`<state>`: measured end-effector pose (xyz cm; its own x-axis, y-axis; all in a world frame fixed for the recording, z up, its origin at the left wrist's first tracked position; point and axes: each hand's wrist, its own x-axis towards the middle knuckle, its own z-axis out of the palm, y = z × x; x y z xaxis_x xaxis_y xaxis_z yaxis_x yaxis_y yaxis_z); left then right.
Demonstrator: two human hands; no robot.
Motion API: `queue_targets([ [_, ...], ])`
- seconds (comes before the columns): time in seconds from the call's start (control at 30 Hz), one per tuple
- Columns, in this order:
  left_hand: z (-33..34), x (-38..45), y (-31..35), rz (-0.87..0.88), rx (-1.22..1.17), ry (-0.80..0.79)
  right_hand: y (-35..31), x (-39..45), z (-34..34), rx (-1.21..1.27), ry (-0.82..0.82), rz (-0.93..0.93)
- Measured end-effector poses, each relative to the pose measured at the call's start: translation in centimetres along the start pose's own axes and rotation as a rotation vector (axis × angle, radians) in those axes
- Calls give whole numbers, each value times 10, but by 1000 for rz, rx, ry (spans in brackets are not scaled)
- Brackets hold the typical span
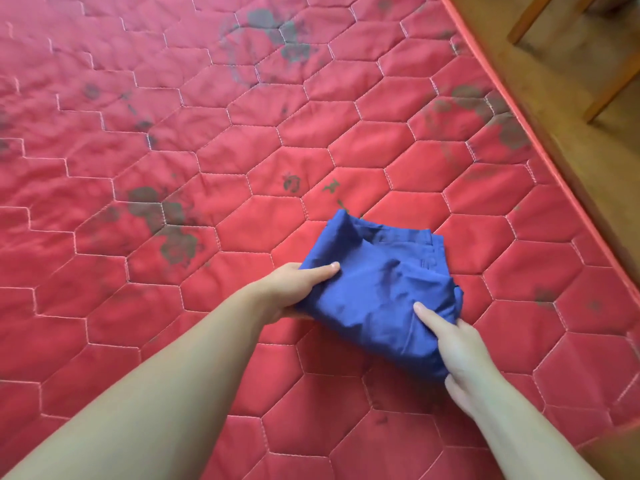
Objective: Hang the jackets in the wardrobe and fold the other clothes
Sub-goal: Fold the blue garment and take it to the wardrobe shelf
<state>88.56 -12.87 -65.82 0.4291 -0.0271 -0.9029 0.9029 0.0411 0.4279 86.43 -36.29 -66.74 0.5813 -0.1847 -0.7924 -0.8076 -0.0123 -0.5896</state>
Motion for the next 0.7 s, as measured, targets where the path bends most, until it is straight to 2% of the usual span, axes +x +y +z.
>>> queue_targets([
  [0.2,-34,-67,23,212,-269,-27,-72,-40,26,-135,-98,-349],
  [0.37,-102,-205,76,435,-336,-54,-186,-145,72,-180,-343,-590],
  [0.43,-129,-274,97,511,-380,25,-232,-202,95,-186,-420,-666],
  [0.53,-160,-372,118,646,-483,243,-288,-288,131,-175,-507,-746],
  [0.7,-189,-522,106,790,-647,572,-337,-427,178,-201,-703,-799],
])
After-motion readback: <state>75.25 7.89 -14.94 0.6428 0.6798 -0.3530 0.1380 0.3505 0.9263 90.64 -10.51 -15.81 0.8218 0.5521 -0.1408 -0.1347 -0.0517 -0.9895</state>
